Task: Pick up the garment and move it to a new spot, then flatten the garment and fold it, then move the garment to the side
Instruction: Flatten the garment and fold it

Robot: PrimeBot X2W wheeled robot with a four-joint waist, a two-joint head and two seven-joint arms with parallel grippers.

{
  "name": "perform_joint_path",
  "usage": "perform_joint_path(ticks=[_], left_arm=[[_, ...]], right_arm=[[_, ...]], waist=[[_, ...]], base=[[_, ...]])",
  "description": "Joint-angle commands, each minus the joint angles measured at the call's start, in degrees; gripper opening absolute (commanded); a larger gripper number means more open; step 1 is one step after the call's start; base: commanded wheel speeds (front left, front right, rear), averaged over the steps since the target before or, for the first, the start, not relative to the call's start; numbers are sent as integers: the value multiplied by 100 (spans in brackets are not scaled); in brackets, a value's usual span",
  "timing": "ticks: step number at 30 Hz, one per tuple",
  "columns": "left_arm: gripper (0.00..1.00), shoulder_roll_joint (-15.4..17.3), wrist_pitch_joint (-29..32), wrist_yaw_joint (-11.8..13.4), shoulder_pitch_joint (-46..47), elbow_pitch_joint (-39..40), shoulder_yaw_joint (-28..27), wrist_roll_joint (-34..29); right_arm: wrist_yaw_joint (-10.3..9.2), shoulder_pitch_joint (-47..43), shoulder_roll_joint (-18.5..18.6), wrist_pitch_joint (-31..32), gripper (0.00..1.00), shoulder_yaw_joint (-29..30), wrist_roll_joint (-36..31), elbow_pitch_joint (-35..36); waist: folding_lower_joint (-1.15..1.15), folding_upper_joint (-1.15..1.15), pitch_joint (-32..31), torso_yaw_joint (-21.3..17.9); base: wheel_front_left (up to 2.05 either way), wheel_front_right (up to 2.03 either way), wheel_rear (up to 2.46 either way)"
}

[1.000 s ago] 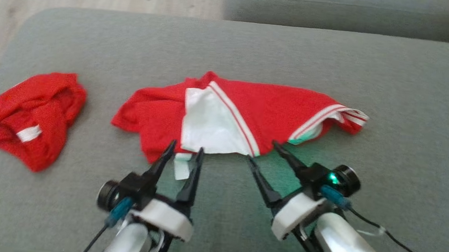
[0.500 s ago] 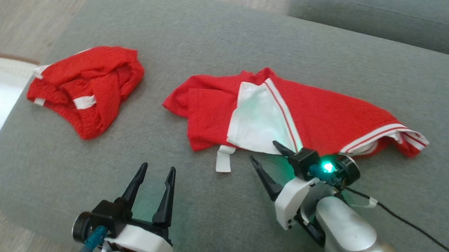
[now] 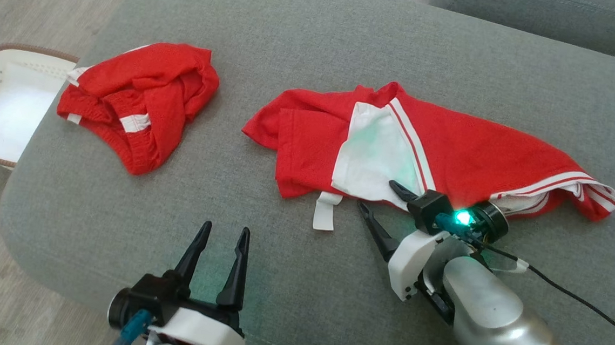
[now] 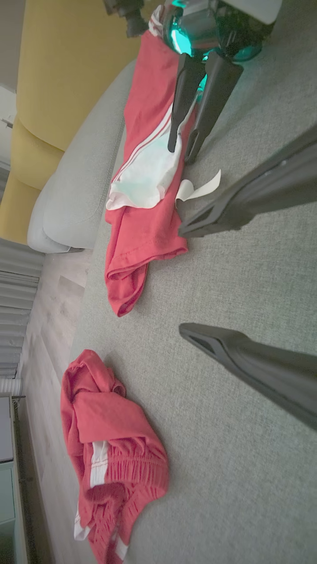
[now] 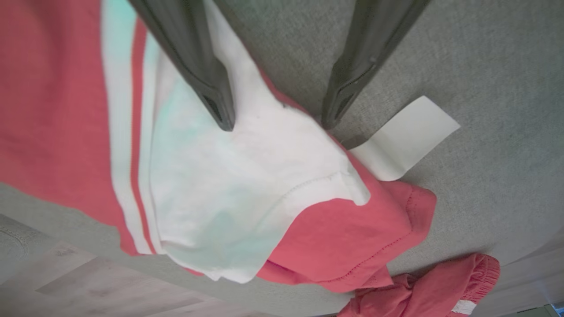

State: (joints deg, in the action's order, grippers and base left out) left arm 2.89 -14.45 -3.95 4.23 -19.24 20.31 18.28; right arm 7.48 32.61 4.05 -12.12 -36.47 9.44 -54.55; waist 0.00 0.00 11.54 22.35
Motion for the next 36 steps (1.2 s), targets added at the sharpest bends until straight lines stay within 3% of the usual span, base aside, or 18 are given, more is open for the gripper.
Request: perform_joint_path(ticks=[1, 2, 7, 8, 11, 14, 16, 18, 27, 36], left_arm=[[100, -1, -54, 39, 117, 174, -126, 41], [100, -1, -54, 43, 120, 173, -111, 47], [100, -1, -54, 35, 151, 165, -58, 62], [100, -1, -54, 34, 154, 167, -50, 64], [100, -1, -54, 35, 151, 164, -38, 65], [100, -1, -54, 28, 136, 150, -28, 63], [100, -1, -54, 22, 121, 146, -26, 64], [100, -1, -54, 15, 112, 148, -28, 67], [100, -1, -54, -44, -22, 27, -84, -2], [100, -2, -55, -104, -173, -24, -116, -74]], right_arm=[[1, 129, -102, -90, 100, -62, 30, 52], [1, 137, -104, -104, 98, -68, 42, 32], [1, 170, -109, -198, 64, -48, 184, 52], [1, 174, -110, -212, 53, -54, 207, 66], [1, 172, -111, -234, 53, -68, 258, 91], [1, 161, -113, -258, 39, -76, 347, 135], [1, 161, -113, -271, 24, -70, 420, 218], [1, 161, -113, -279, 0, -40, 512, 334], [1, -114, 98, -286, 0, 410, 909, 1280], [1, -1103, 572, -131, 0, -3, 1295, 1846]], waist=[[0, 0, 0, -10], [0, 0, 4, -13], [0, 0, 22, -25], [0, 0, 25, -27], [0, 0, 23, -31], [0, 0, 10, -38], [0, 0, 2, -47], [0, 0, -8, -56], [0, 0, -258, -215], [0, 0, -482, -379]], base=[[0, 0, 0], [0, 0, 0], [0, 0, 0], [0, 0, 0], [0, 0, 0], [0, 0, 0], [0, 0, 0], [0, 0, 0], [0, 0, 0], [0, 0, 0]])
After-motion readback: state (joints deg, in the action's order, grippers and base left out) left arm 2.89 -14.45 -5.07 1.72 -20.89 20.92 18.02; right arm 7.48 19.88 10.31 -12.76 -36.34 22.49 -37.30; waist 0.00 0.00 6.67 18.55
